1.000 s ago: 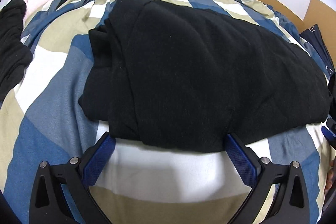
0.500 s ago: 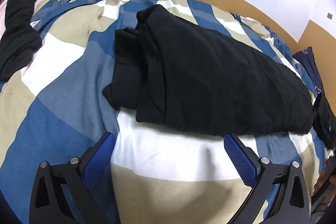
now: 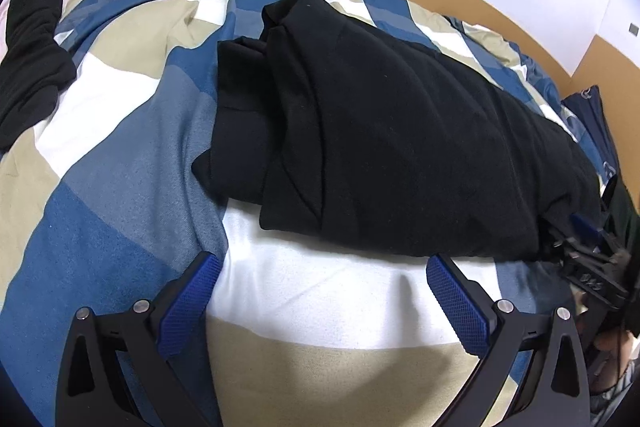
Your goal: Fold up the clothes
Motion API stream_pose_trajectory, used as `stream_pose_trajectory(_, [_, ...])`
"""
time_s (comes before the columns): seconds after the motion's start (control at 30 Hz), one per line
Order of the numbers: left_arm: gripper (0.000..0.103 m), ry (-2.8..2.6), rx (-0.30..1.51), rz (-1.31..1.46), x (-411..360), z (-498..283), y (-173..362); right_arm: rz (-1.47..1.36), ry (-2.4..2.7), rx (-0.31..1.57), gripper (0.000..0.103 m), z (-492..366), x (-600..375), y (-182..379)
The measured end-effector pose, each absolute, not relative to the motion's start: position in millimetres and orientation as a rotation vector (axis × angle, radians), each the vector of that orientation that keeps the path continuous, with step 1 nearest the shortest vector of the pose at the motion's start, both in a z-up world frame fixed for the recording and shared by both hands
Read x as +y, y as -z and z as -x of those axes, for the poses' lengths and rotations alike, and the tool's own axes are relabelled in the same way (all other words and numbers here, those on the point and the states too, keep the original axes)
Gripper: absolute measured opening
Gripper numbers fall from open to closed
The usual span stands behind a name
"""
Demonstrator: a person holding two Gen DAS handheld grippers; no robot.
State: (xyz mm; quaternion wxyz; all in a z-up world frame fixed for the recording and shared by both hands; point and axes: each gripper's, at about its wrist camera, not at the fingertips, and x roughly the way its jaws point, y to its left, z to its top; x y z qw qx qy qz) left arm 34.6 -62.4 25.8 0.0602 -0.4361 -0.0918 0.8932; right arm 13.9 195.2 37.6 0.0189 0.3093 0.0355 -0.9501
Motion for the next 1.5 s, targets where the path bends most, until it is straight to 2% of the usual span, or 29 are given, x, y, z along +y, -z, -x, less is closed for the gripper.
stream_pose_trajectory(0.1, [0.103, -2.704, -0.270, 1.319, -62.0, -35.3, -25.9, -0.899, 2.973, 0.172, 0.103, -6.0, 189.3, -47.8])
stream_pose_trajectory(0.27, [0.103, -2.699, -0.280, 1.325, -62.5, -34.9, -25.1, -1.230, 2.818, 0.161, 0.103, 35.8, 186.1, -7.8])
stream_pose_trajectory(0.4, [0.103, -2.704, -0.260, 1.332, -60.1, -34.7, -24.7, -1.155, 2.858, 0.175, 0.103, 27.5, 183.4, -20.3])
stream_pose_trajectory(0.57, [0.103, -2.701, -0.279, 1.328, -61.6, -35.2, -25.2, -0.863, 2.909, 0.018, 0.103, 13.4, 175.6, -60.5])
stream_pose_trajectory(0.73, [0.103, -2.698, -0.271, 1.345, -58.4, -31.7, -24.3, -1.213, 2.811, 0.280, 0.103, 57.9, 139.0, -4.8])
stream_pose_trajectory(0.9, [0.103, -2.695, -0.270, 1.354, -57.3, -31.2, -23.7, -1.094, 2.845, 0.262, 0.103, 43.2, 139.6, -25.4])
stream_pose_trajectory(1.0, [0.103, -2.706, -0.261, 1.358, -54.4, -39.1, -22.0, -0.911, 2.973, 0.143, 0.103, 18.8, 164.3, -45.8])
stream_pose_trajectory(1.1, [0.103, -2.707, -0.244, 1.365, -54.1, -40.1, -22.0, -1.069, 2.976, -0.098, 0.103, 18.1, 195.1, -42.5])
stream_pose_trajectory(1.27, [0.103, -2.695, -0.262, 1.357, -60.0, -41.6, -22.2, -1.004, 2.689, -0.939, 0.103, -32.6, 279.4, -20.8])
stream_pose_trajectory(1.5, [0.103, -2.701, -0.239, 1.362, -63.4, -47.5, -21.8, -1.042, 2.626, -1.144, 0.103, -25.6, 295.1, -9.8])
